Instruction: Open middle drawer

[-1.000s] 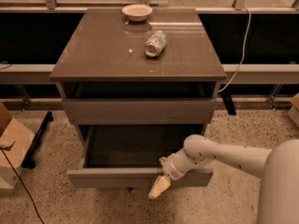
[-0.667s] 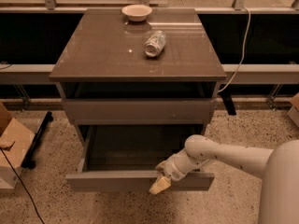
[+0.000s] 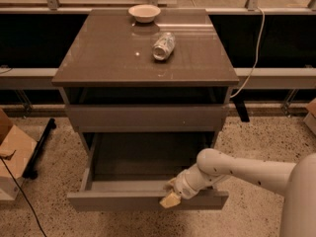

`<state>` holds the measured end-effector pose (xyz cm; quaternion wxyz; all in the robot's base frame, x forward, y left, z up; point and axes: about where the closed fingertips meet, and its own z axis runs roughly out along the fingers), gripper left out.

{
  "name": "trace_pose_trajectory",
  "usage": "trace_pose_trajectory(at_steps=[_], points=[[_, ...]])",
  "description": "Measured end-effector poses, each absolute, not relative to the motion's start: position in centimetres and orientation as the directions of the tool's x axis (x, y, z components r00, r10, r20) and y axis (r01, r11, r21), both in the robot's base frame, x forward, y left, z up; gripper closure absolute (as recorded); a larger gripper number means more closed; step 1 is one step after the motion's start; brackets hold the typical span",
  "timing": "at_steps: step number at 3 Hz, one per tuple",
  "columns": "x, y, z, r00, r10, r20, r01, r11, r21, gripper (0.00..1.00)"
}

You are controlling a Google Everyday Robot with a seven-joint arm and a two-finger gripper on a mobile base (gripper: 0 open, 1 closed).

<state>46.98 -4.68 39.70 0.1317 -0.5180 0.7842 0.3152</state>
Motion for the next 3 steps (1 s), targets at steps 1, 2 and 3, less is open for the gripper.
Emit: trace_pose_trajectory(at_steps=[1,2,3], points=[[47.18,-4.70,40.24,-0.429,-0.729,-0.533,-0.895,0.265,0.358,0.89],[47.16,-4.71,40.41,-0.428,-0.730,-0.533,-0.896,0.264,0.358,0.66],[46.81,-5.01,40.74,-0.413,-0.750,-0.517,-0.901,0.253,0.352,0.43]])
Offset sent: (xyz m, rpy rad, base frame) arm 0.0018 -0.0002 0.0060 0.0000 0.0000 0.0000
